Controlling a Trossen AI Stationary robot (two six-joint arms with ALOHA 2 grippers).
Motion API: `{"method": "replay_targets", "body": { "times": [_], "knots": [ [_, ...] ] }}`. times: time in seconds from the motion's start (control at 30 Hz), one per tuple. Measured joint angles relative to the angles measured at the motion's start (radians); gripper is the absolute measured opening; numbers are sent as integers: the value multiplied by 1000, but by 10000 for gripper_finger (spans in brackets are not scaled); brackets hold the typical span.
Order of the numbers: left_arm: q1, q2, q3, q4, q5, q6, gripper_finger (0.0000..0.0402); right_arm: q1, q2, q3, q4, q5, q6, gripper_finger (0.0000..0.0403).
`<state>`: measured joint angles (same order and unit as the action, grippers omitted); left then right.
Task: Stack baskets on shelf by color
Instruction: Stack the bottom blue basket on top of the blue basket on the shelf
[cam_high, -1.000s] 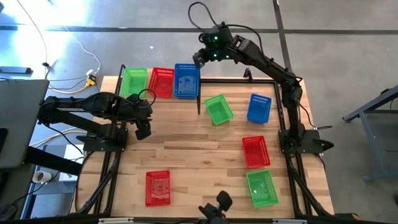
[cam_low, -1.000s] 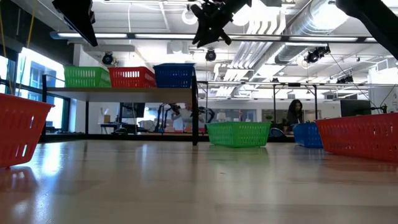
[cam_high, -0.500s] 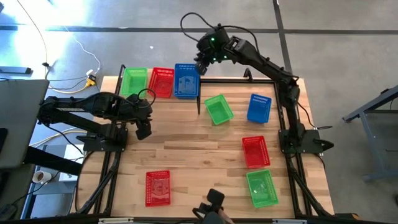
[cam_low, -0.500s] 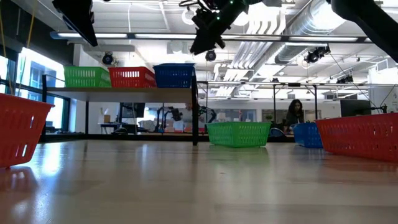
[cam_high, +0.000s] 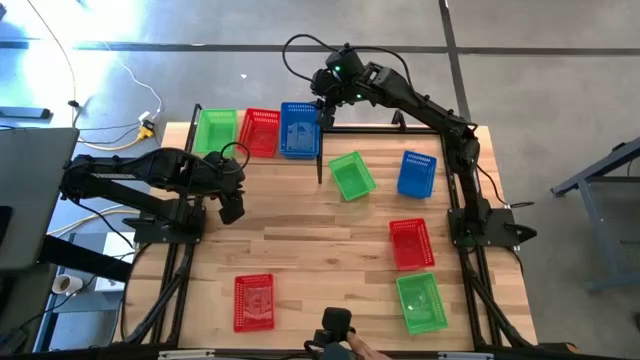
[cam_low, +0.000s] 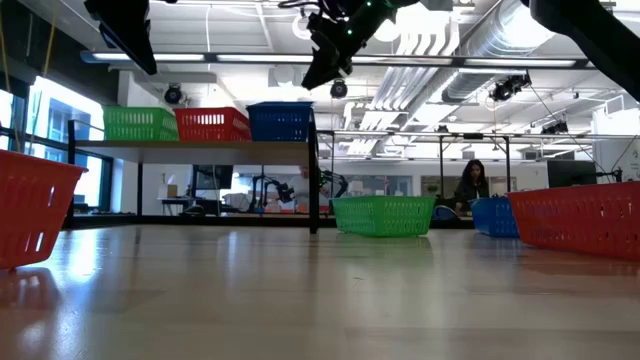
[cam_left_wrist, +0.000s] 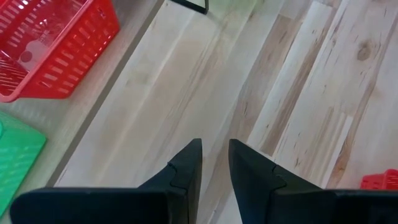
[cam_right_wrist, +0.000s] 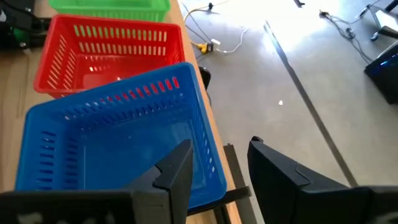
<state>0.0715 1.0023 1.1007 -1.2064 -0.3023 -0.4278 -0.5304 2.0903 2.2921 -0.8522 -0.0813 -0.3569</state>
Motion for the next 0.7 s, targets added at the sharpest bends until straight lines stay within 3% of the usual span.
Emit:
{"method": "replay_targets", "body": {
  "times": [0.7],
  "knots": [
    [0, 8, 0, 2, 0, -15, 71, 1, 68, -1, -28, 51, -25, 133]
  ]
}}
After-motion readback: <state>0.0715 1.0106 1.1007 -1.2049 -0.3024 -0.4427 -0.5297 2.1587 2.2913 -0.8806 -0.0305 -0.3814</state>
